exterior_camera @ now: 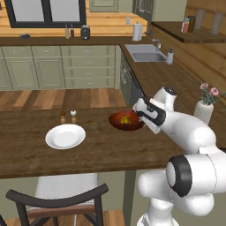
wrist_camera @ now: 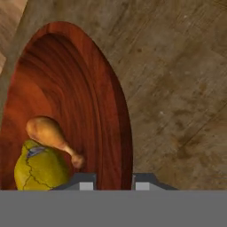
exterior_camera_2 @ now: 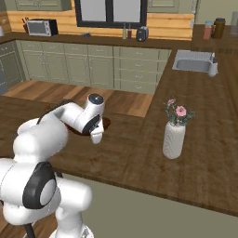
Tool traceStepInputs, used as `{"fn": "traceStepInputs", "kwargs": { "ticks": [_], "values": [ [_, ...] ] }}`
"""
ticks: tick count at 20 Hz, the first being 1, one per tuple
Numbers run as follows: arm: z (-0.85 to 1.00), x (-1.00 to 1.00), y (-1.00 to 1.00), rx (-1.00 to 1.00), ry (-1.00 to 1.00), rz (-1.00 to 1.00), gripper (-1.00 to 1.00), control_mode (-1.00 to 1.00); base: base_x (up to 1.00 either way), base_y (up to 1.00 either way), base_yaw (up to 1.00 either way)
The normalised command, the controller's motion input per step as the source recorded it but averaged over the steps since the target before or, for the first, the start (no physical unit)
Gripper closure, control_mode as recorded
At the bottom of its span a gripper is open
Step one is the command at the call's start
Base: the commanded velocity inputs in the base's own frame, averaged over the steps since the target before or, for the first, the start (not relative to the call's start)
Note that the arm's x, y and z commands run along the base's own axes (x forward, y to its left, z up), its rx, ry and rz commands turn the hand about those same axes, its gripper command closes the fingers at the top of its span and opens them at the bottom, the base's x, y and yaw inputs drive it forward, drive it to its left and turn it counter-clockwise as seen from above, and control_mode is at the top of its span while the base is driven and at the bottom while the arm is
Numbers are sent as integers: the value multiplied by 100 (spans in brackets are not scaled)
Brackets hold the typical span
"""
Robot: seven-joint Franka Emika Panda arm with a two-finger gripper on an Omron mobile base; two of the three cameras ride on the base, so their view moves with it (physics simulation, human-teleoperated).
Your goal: Pick the chicken drumstick and lemon from their plates and place them in the bowl. Then put the bowl in the fridge.
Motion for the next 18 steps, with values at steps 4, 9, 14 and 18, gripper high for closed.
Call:
{"fn": "traceStepInputs", "kwargs": {
  "ticks": [4,9,14,18],
  "values": [
    [76,-32,-2,11,-6,-73,100,-100,0,0,0],
    [60,-53,1,1,-20,-65,100,-100,0,0,0],
    [41,-94,-1,0,-23,-13,100,-100,0,0,0],
    [64,-71,0,-12,-14,16,100,-100,0,0,0]
  ]
}}
